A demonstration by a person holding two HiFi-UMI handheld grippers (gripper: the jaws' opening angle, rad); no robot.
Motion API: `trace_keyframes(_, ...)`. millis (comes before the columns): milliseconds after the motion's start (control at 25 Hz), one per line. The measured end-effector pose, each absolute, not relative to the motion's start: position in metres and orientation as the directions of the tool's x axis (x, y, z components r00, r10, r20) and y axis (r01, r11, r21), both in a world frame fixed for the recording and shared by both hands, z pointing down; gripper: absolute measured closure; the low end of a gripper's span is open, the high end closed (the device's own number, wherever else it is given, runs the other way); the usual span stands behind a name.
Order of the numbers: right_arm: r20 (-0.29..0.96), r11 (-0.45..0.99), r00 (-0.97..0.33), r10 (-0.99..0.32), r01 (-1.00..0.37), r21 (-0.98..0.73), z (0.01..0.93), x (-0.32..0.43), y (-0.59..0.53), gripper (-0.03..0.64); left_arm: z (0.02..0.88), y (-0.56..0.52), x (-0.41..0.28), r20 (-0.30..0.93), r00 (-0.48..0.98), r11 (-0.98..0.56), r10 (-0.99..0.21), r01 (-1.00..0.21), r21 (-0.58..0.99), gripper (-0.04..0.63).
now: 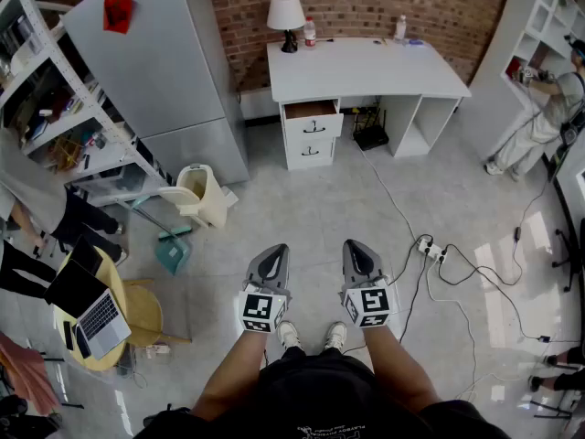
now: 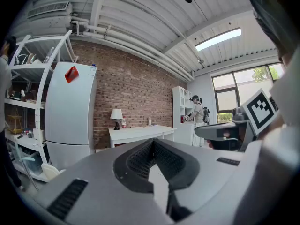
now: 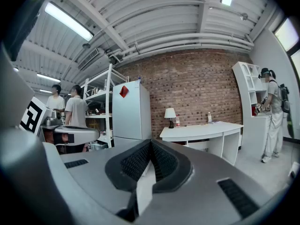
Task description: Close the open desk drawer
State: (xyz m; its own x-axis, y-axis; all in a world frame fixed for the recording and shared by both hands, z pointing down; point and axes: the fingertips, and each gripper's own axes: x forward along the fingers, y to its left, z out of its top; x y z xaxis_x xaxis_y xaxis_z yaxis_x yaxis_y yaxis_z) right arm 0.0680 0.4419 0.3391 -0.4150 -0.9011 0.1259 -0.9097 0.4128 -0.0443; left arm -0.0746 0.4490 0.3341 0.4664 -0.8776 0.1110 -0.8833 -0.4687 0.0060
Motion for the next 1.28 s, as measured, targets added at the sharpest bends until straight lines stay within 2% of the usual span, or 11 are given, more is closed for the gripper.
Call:
trace_keyframes(560, 0.013, 0.386, -0.386, -0.922, -0.922, -0.015, 0.312, 0.053, 0.432, 0.589, 0.305, 0.428, -0.098, 0.054, 0.43, -0.431, -0.901, -0.902, -0.004, 0.589)
trace_keyframes(1280, 0.006, 0.366, -0.366, -0.931, -0.928, 0.071, 0.301, -0.003, 0.409, 0.589, 0.294, 0.403, -0.134, -0.012, 0.465, -0.464, -0.885, -0.885, -0.03, 0.589)
